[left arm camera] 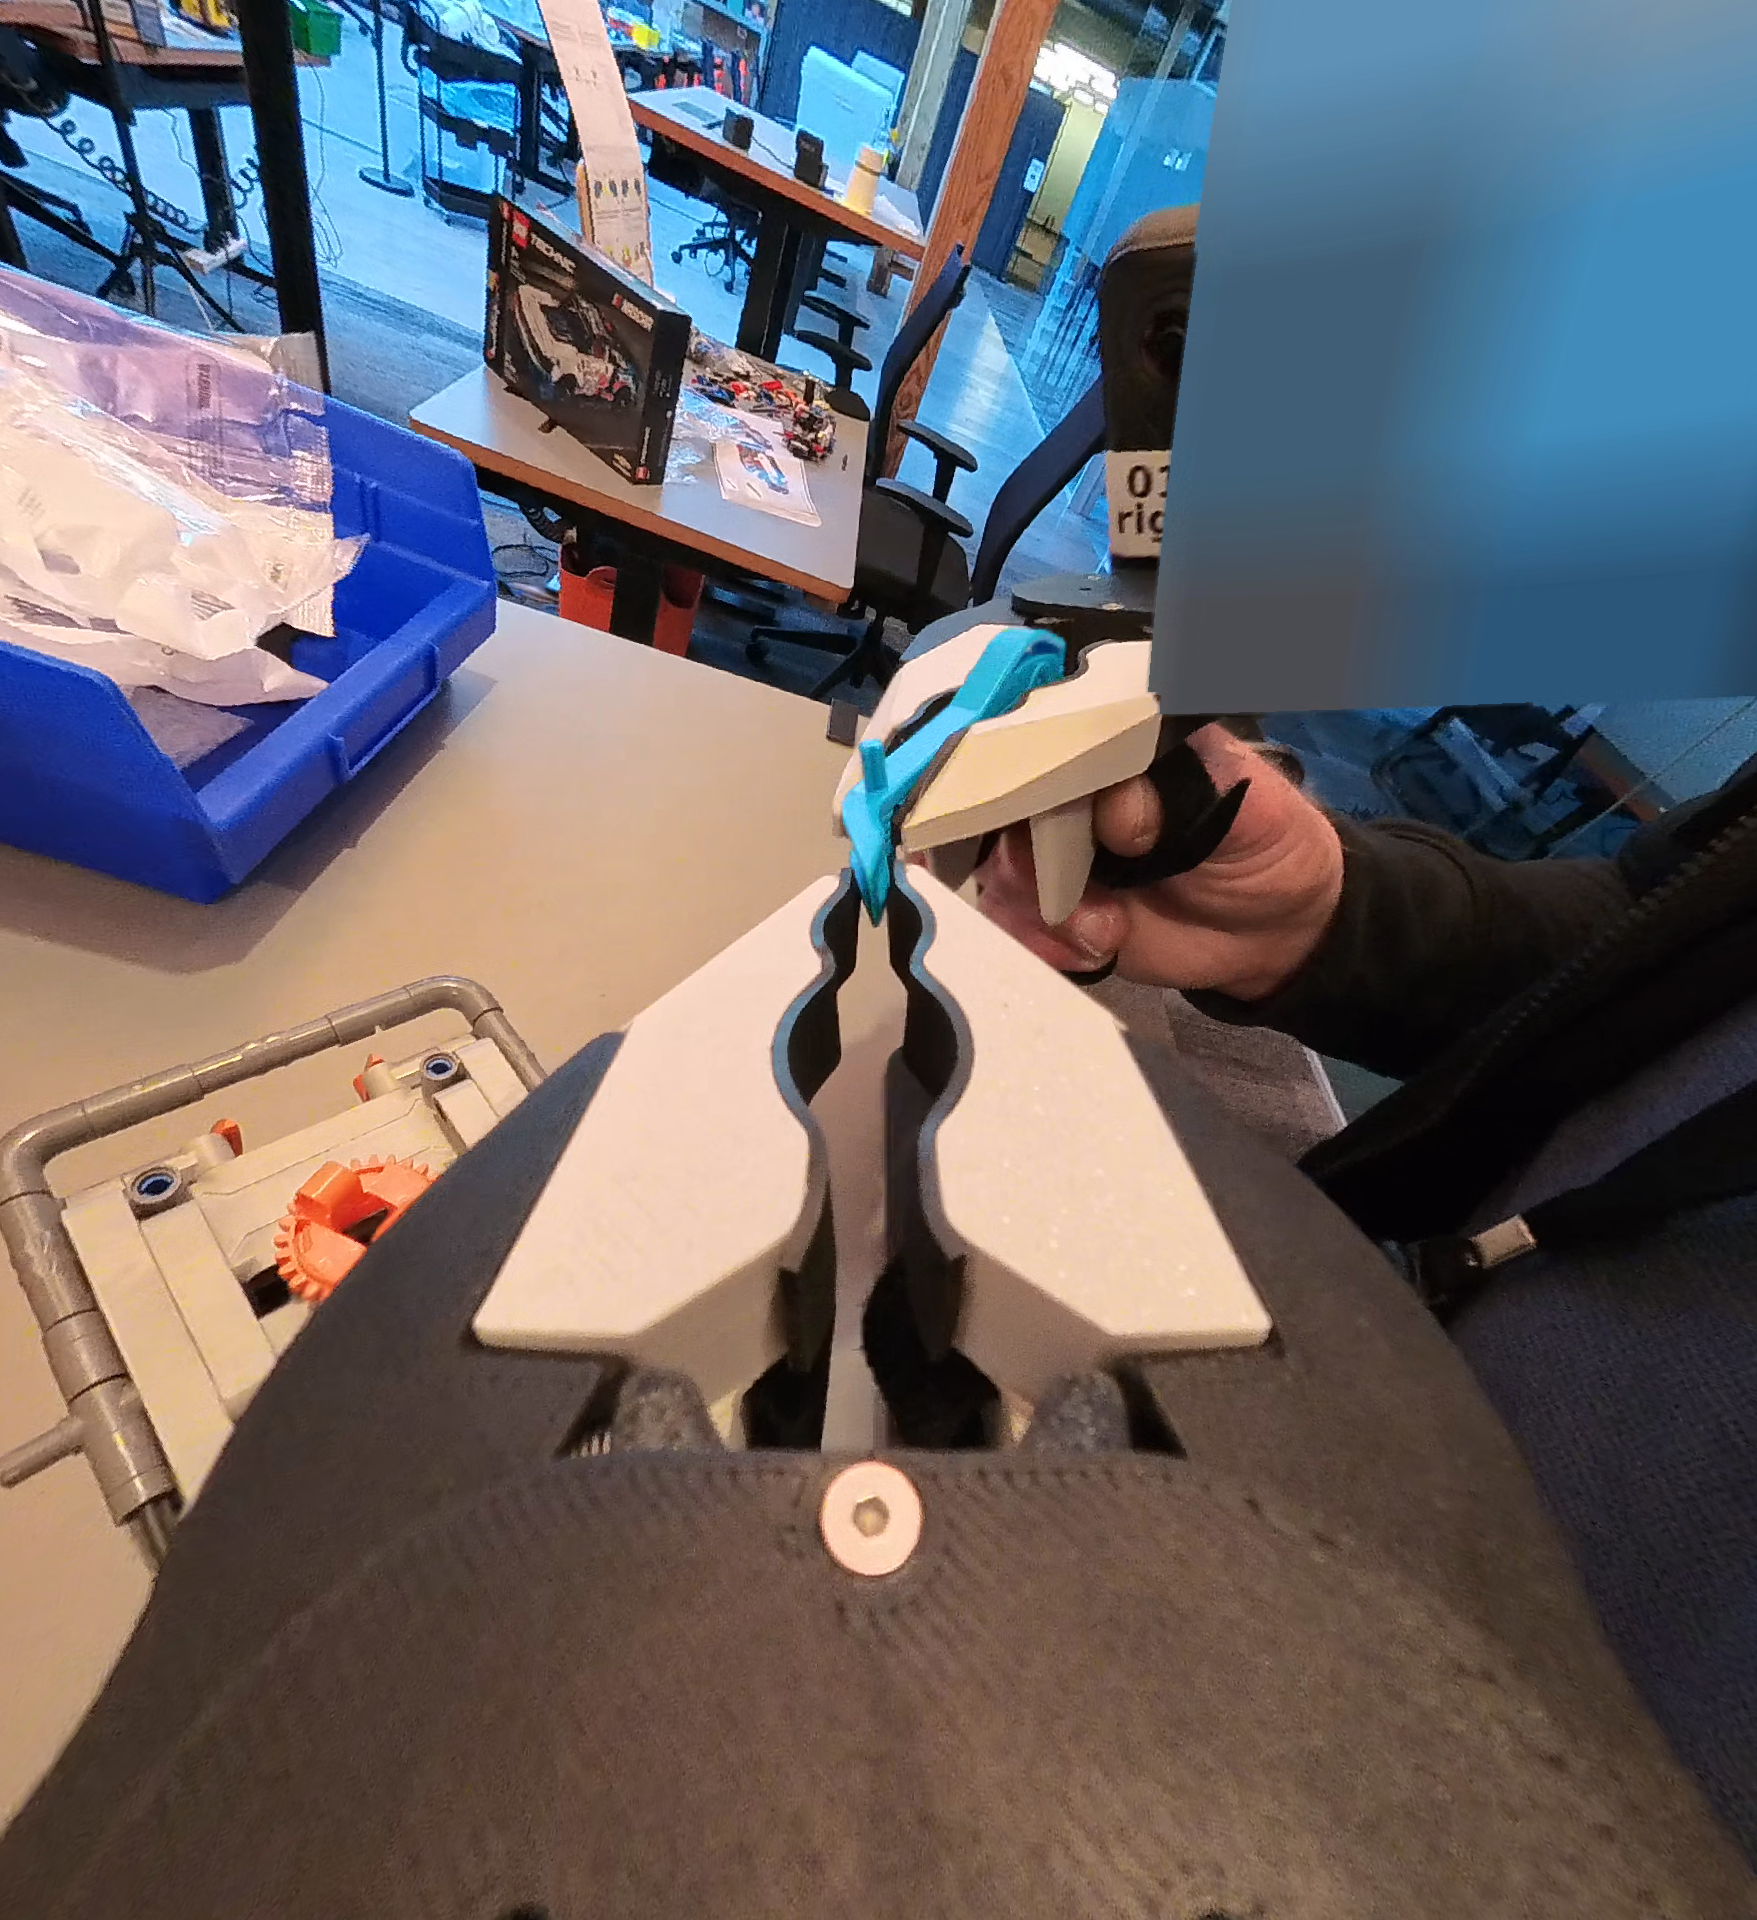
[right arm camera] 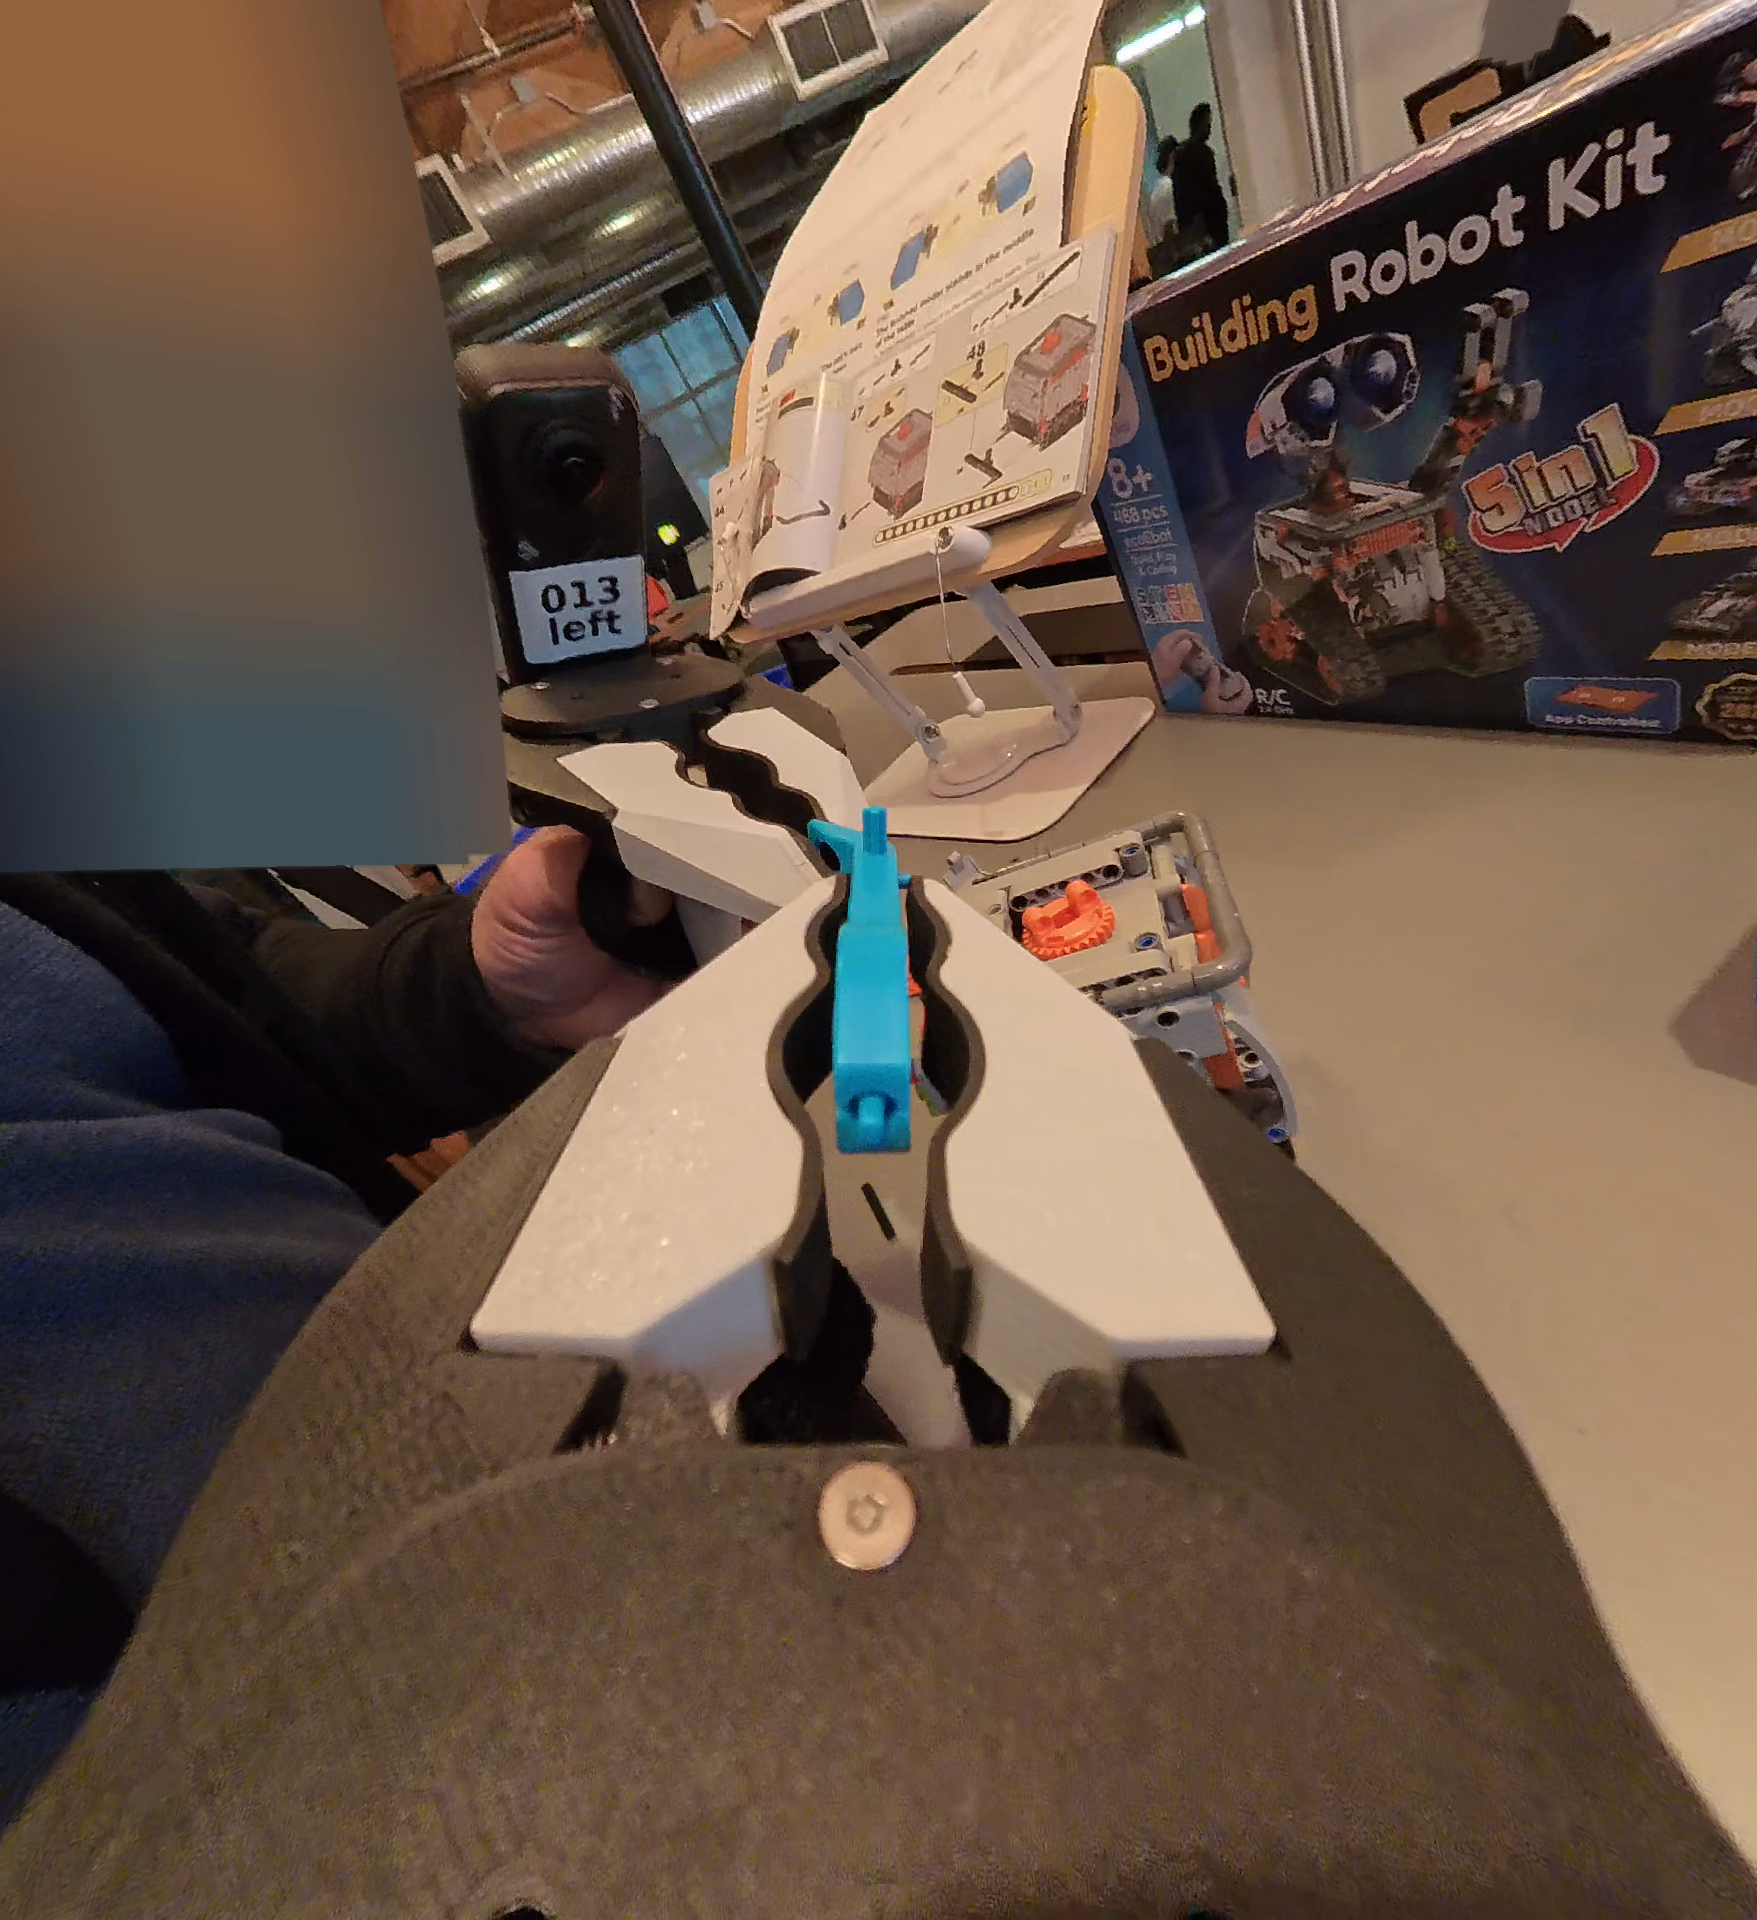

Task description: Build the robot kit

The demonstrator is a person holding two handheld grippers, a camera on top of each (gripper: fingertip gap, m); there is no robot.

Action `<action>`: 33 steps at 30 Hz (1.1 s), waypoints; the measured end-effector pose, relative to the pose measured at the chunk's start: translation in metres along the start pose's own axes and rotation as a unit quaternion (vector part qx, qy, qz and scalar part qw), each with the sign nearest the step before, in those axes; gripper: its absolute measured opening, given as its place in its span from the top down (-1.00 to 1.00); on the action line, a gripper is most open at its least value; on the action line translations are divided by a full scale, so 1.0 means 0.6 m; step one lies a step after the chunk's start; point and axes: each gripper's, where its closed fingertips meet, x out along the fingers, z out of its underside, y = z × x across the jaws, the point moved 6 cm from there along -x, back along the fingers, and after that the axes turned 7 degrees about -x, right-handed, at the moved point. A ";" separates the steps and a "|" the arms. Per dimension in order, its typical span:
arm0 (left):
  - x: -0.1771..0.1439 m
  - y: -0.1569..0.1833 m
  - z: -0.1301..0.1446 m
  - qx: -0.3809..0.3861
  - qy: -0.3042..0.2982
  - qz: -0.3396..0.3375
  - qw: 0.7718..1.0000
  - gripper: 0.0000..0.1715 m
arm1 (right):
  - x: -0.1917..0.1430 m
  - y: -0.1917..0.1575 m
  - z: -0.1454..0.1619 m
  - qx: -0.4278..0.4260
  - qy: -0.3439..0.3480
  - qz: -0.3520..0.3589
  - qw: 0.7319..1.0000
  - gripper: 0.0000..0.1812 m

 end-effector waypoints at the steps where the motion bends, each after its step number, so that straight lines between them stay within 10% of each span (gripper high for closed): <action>1: 0.001 0.000 0.002 -0.004 -0.004 0.005 1.000 0.97 | 0.000 0.001 0.003 0.007 -0.006 -0.005 1.000 0.92; 7: -0.029 -0.016 -0.005 0.087 -0.087 -0.026 0.992 0.65 | -0.007 0.033 0.033 0.045 -0.071 0.020 0.996 0.94; 11: -0.075 -0.100 -0.003 0.220 -0.213 -0.164 0.938 0.24 | -0.003 0.059 0.059 0.070 -0.111 0.052 0.990 0.94; 14: -0.091 -0.151 0.031 0.130 -0.292 -0.154 0.935 0.06 | 0.008 0.073 0.073 0.078 -0.130 0.069 0.986 0.94; 26: -0.063 -0.105 0.071 -0.025 -0.216 -0.164 0.962 0.21 | 0.009 0.118 0.079 0.123 -0.158 0.091 0.975 0.94; 33: -0.063 -0.121 0.048 0.090 -0.222 -0.189 0.952 0.07 | 0.016 0.128 0.073 0.157 -0.176 0.071 0.969 0.94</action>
